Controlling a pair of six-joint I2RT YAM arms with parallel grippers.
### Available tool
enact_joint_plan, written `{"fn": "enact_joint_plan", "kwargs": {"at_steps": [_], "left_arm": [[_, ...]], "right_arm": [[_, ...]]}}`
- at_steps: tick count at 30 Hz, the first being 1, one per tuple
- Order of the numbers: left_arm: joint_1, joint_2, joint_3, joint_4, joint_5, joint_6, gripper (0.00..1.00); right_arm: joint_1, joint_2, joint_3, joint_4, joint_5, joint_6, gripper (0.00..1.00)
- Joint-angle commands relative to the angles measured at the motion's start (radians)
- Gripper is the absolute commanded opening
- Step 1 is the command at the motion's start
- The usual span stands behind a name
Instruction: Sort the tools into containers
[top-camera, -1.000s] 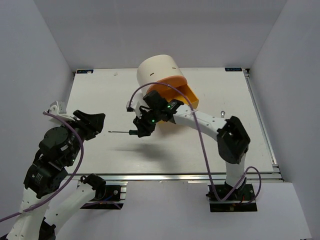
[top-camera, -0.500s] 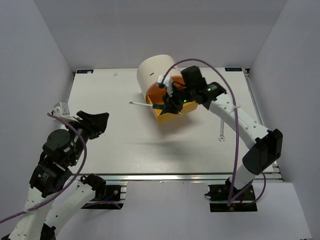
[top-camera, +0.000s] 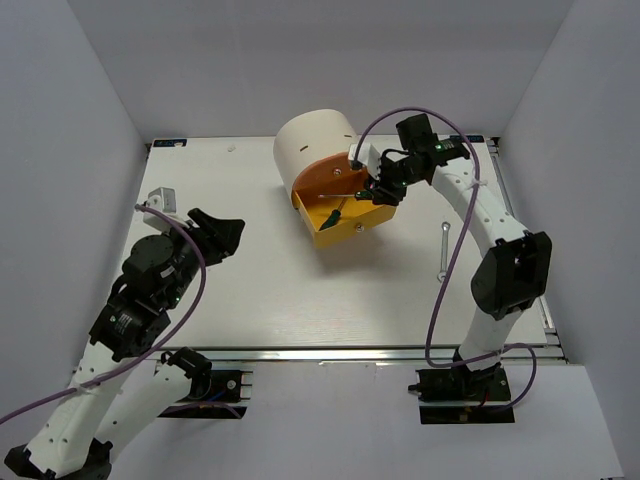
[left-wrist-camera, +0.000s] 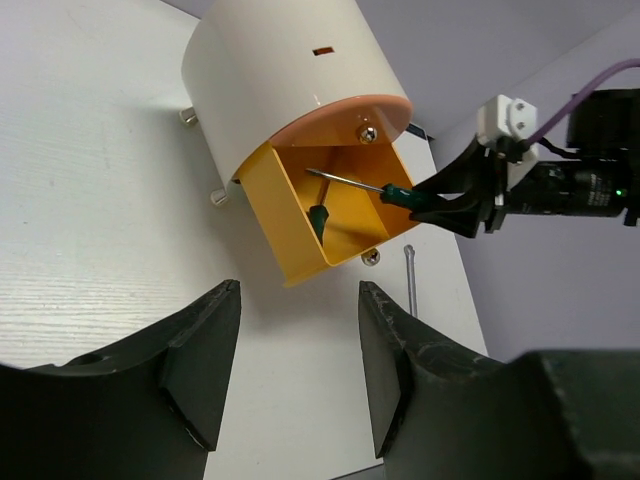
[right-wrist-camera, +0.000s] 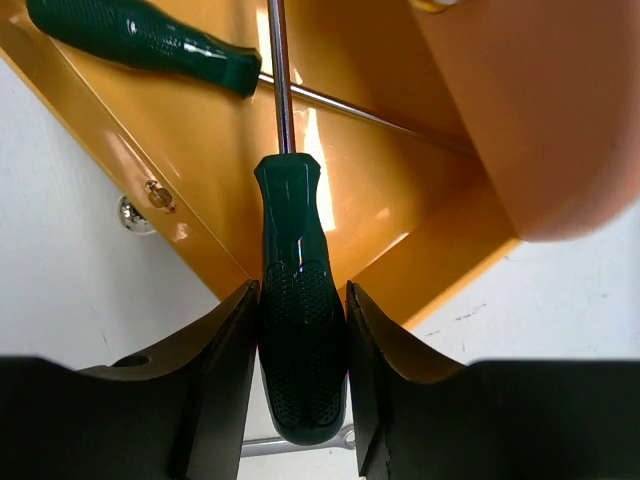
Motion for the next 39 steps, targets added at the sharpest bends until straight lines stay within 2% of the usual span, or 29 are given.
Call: {"fn": "enact_joint_plan", "kwargs": {"at_steps": [1, 3, 4, 6, 7, 8, 10, 14, 16, 17, 18, 20, 21, 22, 23, 24, 27, 28, 29, 32, 33, 34, 39], "left_arm": [[-0.004, 0.003, -0.024, 0.050, 0.043, 0.012, 0.61], [-0.004, 0.008, -0.036, 0.069, 0.046, 0.008, 0.61], [-0.004, 0.009, -0.048, 0.075, 0.049, 0.007, 0.61], [-0.004, 0.017, -0.059, 0.098, 0.052, 0.004, 0.62], [-0.004, 0.026, -0.065, 0.106, 0.053, 0.004, 0.62], [-0.004, 0.034, -0.067, 0.115, 0.055, 0.005, 0.63], [-0.004, 0.066, -0.068, 0.147, 0.056, 0.019, 0.64], [-0.004, 0.167, -0.033, 0.208, 0.046, 0.056, 0.65], [-0.004, 0.225, -0.009, 0.221, 0.015, 0.077, 0.60], [-0.003, 0.294, 0.025, 0.233, 0.004, 0.088, 0.56], [-0.001, 0.331, 0.047, 0.241, -0.003, 0.103, 0.41], [0.037, 0.414, 0.103, 0.247, 0.007, 0.140, 0.21], [0.062, 0.499, 0.167, 0.253, 0.065, 0.153, 0.13], [0.097, 0.540, 0.201, 0.262, 0.120, 0.166, 0.05], [0.182, 0.581, 0.231, 0.296, 0.185, 0.166, 0.05], [0.222, 0.656, 0.284, 0.317, 0.316, 0.157, 0.05], [0.332, 0.814, 0.419, 0.376, 0.437, 0.159, 0.39], [0.348, 0.856, 0.458, 0.385, 0.487, 0.162, 0.61], [0.374, 0.897, 0.491, 0.414, 0.519, 0.169, 0.68], [0.398, 1.084, 0.648, 0.451, 0.633, 0.197, 0.84], [0.399, 1.133, 0.689, 0.454, 0.659, 0.215, 0.85], [0.399, 1.222, 0.759, 0.463, 0.684, 0.223, 0.86], [0.401, 1.400, 0.864, 0.633, 0.829, 0.237, 0.92]], "right_arm": [[0.006, 0.038, 0.070, -0.017, 0.009, -0.069, 0.00], [0.006, 0.079, 0.104, -0.011, 0.008, -0.016, 0.00], [0.006, 0.093, 0.121, -0.002, 0.006, 0.007, 0.11], [0.013, 0.127, 0.173, 0.005, 0.005, 0.060, 0.21], [0.016, 0.131, 0.183, 0.009, 0.006, 0.078, 0.34], [0.018, 0.136, 0.193, 0.026, 0.008, 0.095, 0.41], [0.026, 0.136, 0.197, 0.037, 0.003, 0.121, 0.50], [0.024, 0.116, 0.196, 0.060, 0.002, 0.161, 0.51], [0.024, 0.088, 0.179, 0.061, -0.006, 0.179, 0.52], [0.023, 0.076, 0.168, 0.063, -0.012, 0.184, 0.52], [0.023, 0.055, 0.150, 0.063, -0.026, 0.187, 0.52], [0.010, 0.024, 0.138, 0.074, -0.043, 0.245, 0.44], [-0.002, -0.017, 0.104, 0.113, -0.087, 0.283, 0.20], [-0.016, -0.046, 0.075, 0.136, -0.111, 0.323, 0.00], [-0.045, -0.076, 0.034, 0.176, -0.127, 0.433, 0.00], [-0.059, -0.149, -0.081, 0.263, -0.157, 0.478, 0.00], [-0.120, -0.302, -0.287, 0.379, -0.245, 0.608, 0.00], [-0.134, -0.341, -0.416, 0.435, -0.260, 0.621, 0.00], [-0.149, -0.405, -0.472, 0.449, -0.271, 0.621, 0.00], [-0.154, -0.478, -0.652, 0.434, -0.277, 0.542, 0.00], [-0.152, -0.511, -0.690, 0.421, -0.285, 0.476, 0.00], [-0.154, -0.524, -0.724, 0.416, -0.276, 0.471, 0.00], [-0.145, -0.519, -0.835, 0.480, -0.254, 0.477, 0.00]]}}
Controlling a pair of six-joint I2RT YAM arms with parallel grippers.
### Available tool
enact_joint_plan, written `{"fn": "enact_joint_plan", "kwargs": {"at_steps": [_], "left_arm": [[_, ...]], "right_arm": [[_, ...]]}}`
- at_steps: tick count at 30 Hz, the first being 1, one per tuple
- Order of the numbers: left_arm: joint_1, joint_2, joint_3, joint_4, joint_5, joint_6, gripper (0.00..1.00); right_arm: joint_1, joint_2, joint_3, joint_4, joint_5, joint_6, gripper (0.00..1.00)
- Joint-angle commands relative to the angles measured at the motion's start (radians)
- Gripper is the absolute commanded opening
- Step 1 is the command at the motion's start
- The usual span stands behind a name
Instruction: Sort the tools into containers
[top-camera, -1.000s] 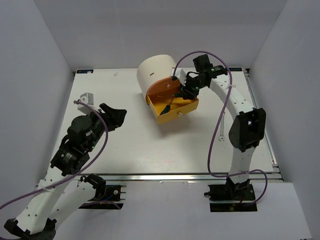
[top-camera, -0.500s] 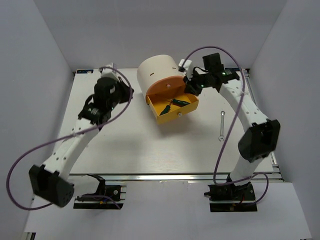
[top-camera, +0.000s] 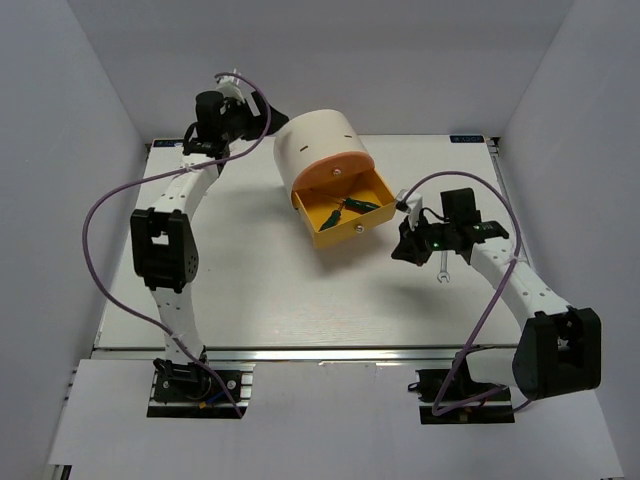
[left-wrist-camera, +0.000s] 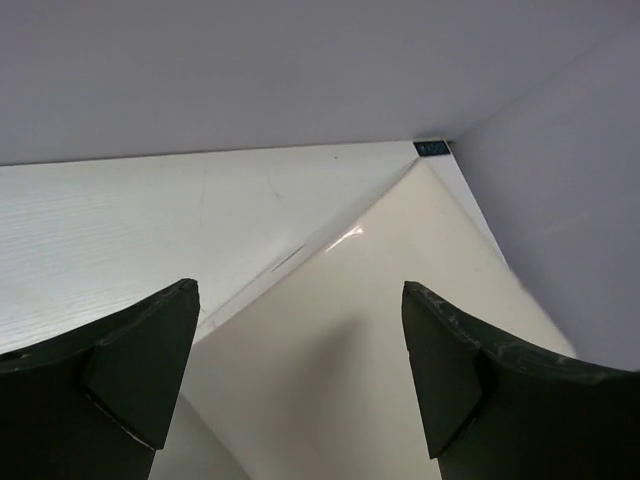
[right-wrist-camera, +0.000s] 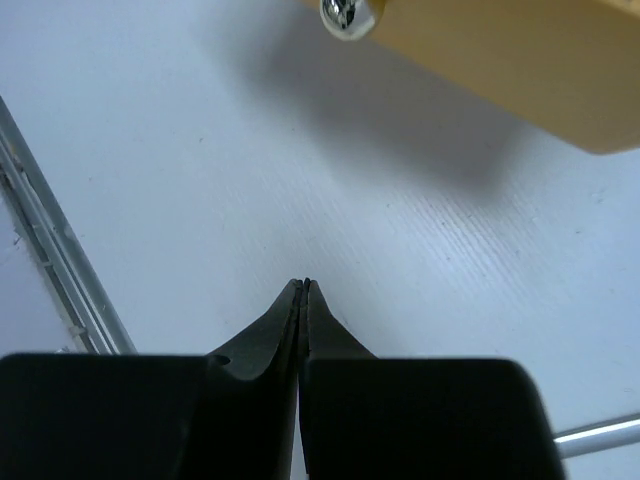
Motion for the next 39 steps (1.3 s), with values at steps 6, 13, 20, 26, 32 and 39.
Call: {"fn": "enact_joint_plan", "kwargs": {"at_steps": [6, 13, 20, 26, 32, 39], "left_arm": [[-0.015, 0.152, 0.135, 0.130, 0.191, 0.063, 0.92], [-0.027, 0.155, 0.090, 0.146, 0.228, 0.064, 0.89], [-0.038, 0.150, 0.039, 0.141, 0.248, 0.077, 0.87], [-0.041, 0.132, -0.007, 0.150, 0.261, 0.075, 0.85], [-0.042, 0.133, -0.021, 0.146, 0.266, 0.075, 0.86], [-0.041, 0.161, 0.010, 0.137, 0.274, 0.080, 0.87]], "right_arm": [[0.112, 0.112, 0.023, 0.315, 0.125, 0.146, 0.00], [0.240, 0.236, 0.103, 0.516, 0.353, 0.316, 0.00], [0.245, 0.360, 0.212, 0.632, 0.450, 0.396, 0.00], [0.246, 0.431, 0.261, 0.733, 0.444, 0.422, 0.00], [0.245, 0.482, 0.343, 0.771, 0.300, 0.421, 0.00], [0.232, 0.445, 0.337, 0.836, 0.166, 0.300, 0.00]]}}
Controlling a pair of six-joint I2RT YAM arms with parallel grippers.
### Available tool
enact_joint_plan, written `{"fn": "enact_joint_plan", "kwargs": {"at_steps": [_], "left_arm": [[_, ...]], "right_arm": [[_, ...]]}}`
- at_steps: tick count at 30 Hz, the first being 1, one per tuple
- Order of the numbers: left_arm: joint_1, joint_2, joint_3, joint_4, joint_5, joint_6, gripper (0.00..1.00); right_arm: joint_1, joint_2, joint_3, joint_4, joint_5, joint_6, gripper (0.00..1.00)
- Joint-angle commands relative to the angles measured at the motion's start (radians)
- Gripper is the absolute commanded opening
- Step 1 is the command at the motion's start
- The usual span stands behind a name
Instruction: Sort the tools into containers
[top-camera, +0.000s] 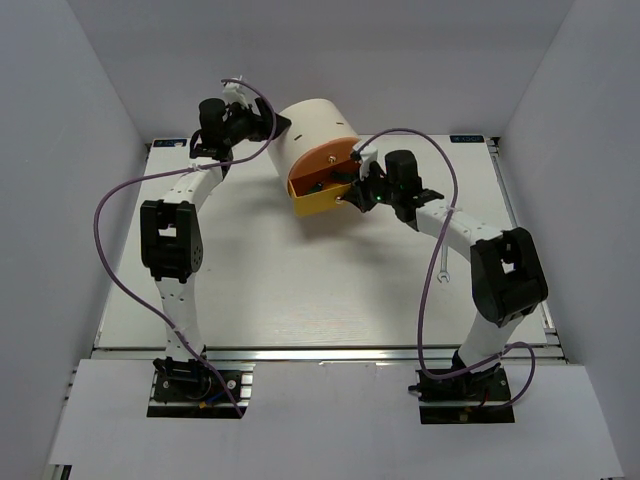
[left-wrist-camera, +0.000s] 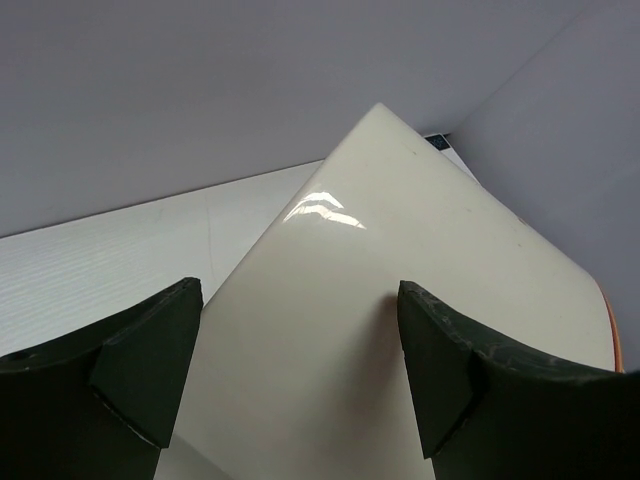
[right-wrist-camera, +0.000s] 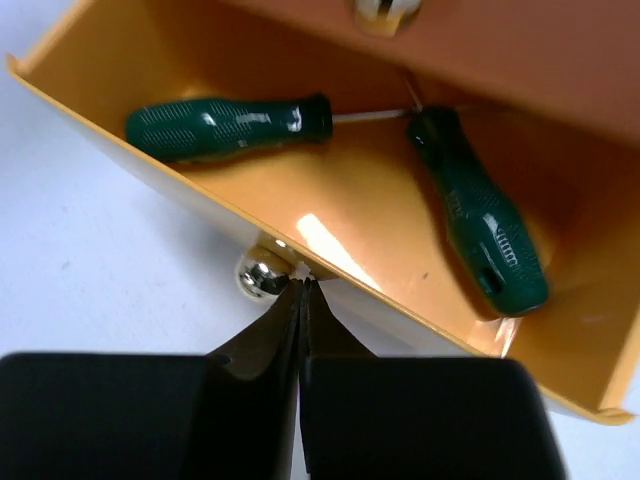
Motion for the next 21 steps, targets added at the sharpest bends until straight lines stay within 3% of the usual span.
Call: {"fn": "enact_joint_plan", "kwargs": {"at_steps": [1, 7, 11, 21], "left_arm": [[-0.050, -0.011, -0.002, -0.103, 0.126, 0.002, 0.87], [-0.050, 0.000, -0.008, -0.084, 0.146, -0.012, 0.87], [-0.050, -0.001, -0.019, -0.080, 0.150, -0.018, 0.87], [-0.050, 0.000, -0.017, -0.086, 0.132, -0.024, 0.88]], "right_arm": [[0.002, -0.039, 0.034, 0.254, -0.070, -0.024, 0.00], [0.000, 0.073, 0.114, 0.268, 0.055, 0.007, 0.01], [0.002, 0.131, 0.140, 0.325, 0.105, 0.027, 0.07], [-0.017, 0.111, 0.120, 0.372, 0.044, 0.055, 0.10]]}}
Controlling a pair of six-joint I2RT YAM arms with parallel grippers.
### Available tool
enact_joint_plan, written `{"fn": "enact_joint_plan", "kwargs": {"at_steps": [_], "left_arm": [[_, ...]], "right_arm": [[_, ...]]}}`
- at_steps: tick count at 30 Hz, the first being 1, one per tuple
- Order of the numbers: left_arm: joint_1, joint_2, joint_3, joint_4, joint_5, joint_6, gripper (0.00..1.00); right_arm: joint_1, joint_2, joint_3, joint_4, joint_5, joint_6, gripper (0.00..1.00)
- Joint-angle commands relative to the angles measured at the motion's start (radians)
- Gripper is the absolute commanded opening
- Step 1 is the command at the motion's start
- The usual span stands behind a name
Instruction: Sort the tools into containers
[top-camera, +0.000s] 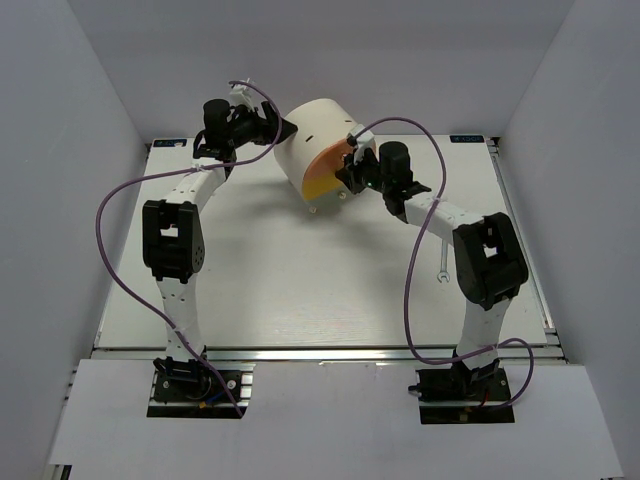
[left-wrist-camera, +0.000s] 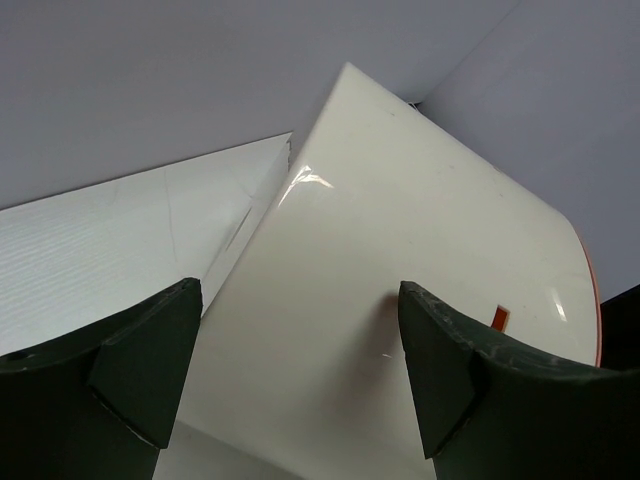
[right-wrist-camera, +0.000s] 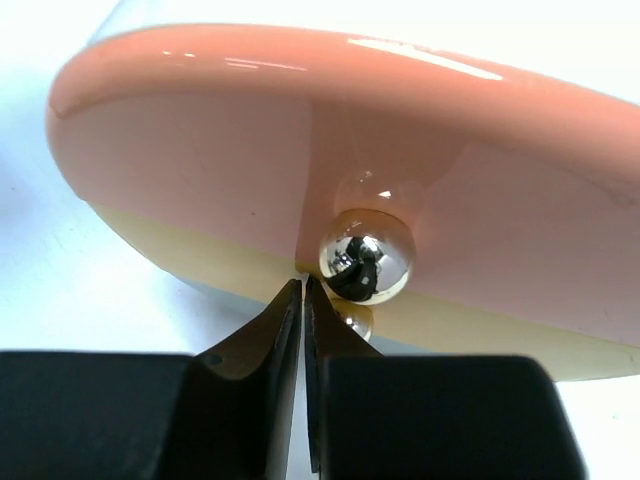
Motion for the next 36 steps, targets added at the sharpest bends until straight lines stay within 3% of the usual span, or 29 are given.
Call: {"fn": "enact_joint_plan", "kwargs": {"at_steps": [1, 3, 6, 7, 9, 12, 15, 16, 18, 20, 22, 25, 29, 36], "left_arm": [[-0.032, -0.001, -0.019, -0.062, 0.059, -0.021, 0.88], [-0.032, -0.005, -0.029, -0.056, 0.047, -0.024, 0.89], [-0.028, -0.013, -0.042, -0.040, 0.027, -0.039, 0.89], [-0.025, -0.014, -0.046, -0.034, 0.022, -0.053, 0.90], [-0.017, -0.022, -0.060, -0.011, 0.011, -0.067, 0.90], [-0.012, -0.030, -0.071, 0.007, -0.004, -0.084, 0.90], [-0.008, -0.033, -0.074, 0.007, -0.009, -0.084, 0.91], [-0.006, -0.037, -0.075, 0.009, -0.012, -0.085, 0.91], [-0.003, -0.041, -0.078, 0.016, -0.013, -0.085, 0.91], [0.001, -0.048, -0.086, 0.021, -0.015, -0.091, 0.91], [0.003, -0.050, -0.086, 0.023, -0.016, -0.094, 0.92], [0.007, -0.054, -0.088, 0.026, -0.022, -0.104, 0.92], [0.014, -0.057, -0.082, 0.039, -0.024, -0.120, 0.92], [0.015, -0.057, -0.057, 0.018, -0.024, -0.114, 0.93]], "right_arm": [[-0.017, -0.043, 0.016, 0.111, -0.037, 0.029, 0.11], [-0.046, -0.069, 0.010, 0.102, -0.198, 0.061, 0.13], [-0.083, -0.113, -0.018, 0.079, -0.471, 0.056, 0.35], [-0.087, -0.129, -0.030, 0.067, -0.504, 0.044, 0.48], [-0.090, -0.182, -0.102, 0.057, -0.506, 0.040, 0.54], [-0.090, -0.228, -0.174, 0.024, -0.403, 0.082, 0.52], [-0.090, -0.230, -0.248, -0.053, -0.268, 0.171, 0.35], [-0.090, -0.226, -0.266, -0.061, -0.246, 0.188, 0.24], [-0.089, -0.186, -0.294, -0.091, -0.206, 0.226, 0.22], [-0.090, -0.143, -0.270, -0.129, -0.190, 0.282, 0.33], [-0.090, -0.074, -0.239, -0.144, -0.181, 0.299, 0.52], [-0.090, -0.006, -0.199, -0.107, -0.184, 0.334, 0.67], [-0.092, 0.075, -0.145, -0.047, -0.173, 0.441, 0.69], [-0.098, 0.147, -0.156, 0.214, -0.131, 0.650, 0.65]]}}
